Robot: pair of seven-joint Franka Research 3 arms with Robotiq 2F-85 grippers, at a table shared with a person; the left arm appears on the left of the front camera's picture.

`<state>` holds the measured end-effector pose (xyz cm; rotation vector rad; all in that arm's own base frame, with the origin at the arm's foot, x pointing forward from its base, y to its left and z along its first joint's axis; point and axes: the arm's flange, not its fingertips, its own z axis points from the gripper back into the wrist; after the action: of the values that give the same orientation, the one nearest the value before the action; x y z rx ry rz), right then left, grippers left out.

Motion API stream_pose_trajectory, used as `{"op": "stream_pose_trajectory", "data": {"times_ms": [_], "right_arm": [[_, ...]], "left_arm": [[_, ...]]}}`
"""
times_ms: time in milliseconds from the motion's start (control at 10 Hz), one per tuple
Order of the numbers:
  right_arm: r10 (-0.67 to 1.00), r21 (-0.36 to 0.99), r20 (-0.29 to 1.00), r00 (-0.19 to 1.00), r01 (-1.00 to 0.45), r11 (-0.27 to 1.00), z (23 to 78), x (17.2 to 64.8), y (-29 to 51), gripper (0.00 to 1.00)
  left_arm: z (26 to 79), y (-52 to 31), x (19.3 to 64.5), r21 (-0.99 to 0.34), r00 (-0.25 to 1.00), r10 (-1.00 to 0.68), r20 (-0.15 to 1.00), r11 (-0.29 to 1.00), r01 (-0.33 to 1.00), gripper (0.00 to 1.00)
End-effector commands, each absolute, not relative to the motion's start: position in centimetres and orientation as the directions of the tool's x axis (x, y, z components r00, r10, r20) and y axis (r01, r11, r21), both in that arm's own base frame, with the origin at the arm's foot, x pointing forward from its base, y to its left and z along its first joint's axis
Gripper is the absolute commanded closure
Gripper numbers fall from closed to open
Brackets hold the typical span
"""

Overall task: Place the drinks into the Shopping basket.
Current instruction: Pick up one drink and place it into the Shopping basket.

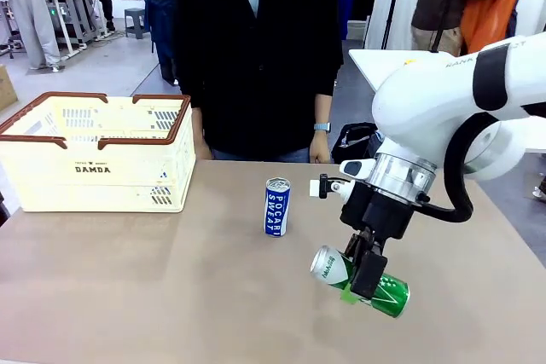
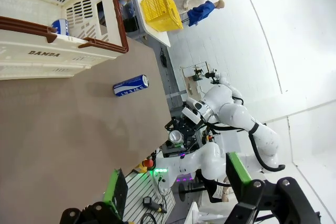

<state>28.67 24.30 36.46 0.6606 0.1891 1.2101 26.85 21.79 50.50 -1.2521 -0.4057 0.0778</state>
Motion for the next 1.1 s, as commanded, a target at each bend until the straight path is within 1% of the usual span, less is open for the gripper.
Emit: {"op": "stream_pose_trajectory", "data": {"times_ms": [0, 200, 400, 500, 600, 800, 1000], "right_arm": [[0.894, 0.447, 0.129, 0.429, -0.830, 0.334, 37.9, 26.1, 30.6, 1.00], [0.883, 0.369, 0.062, 0.464, -0.833, 0.412, 37.2, 24.5, 36.3, 1.00], [0.868, 0.280, 0.040, 0.494, -0.840, 0.465, 35.3, 24.3, 40.4, 1.00], [0.874, 0.225, 0.030, 0.485, -0.855, 0.467, 34.1, 24.8, 43.2, 1.00], [0.875, 0.203, 0.036, 0.483, -0.861, 0.467, 33.1, 25.6, 45.4, 1.00], [0.840, 0.138, 0.053, 0.540, -0.837, 0.529, 31.0, 27.3, 47.9, 1.00], [0.814, 0.160, 0.095, 0.573, -0.816, 0.555, 29.3, 29.7, 48.6, 1.00]], "left_arm": [[50.6, 21.7, 26.6, -0.934, 0.928, 0.275, 0.252, 0.319, 0.159, 0.00], [50.6, 21.7, 26.6, -0.934, 0.928, 0.275, 0.252, 0.319, 0.159, 0.00], [50.6, 21.7, 26.6, -0.934, 0.928, 0.275, 0.252, 0.319, 0.159, 0.00], [50.6, 21.7, 26.6, -0.934, 0.928, 0.275, 0.252, 0.319, 0.159, 0.00], [50.6, 21.7, 26.6, -0.934, 0.928, 0.275, 0.252, 0.319, 0.159, 0.00], [50.6, 21.7, 26.6, -0.934, 0.928, 0.275, 0.252, 0.319, 0.159, 0.00], [50.6, 21.7, 26.6, -0.934, 0.928, 0.275, 0.252, 0.319, 0.159, 0.00]]}}
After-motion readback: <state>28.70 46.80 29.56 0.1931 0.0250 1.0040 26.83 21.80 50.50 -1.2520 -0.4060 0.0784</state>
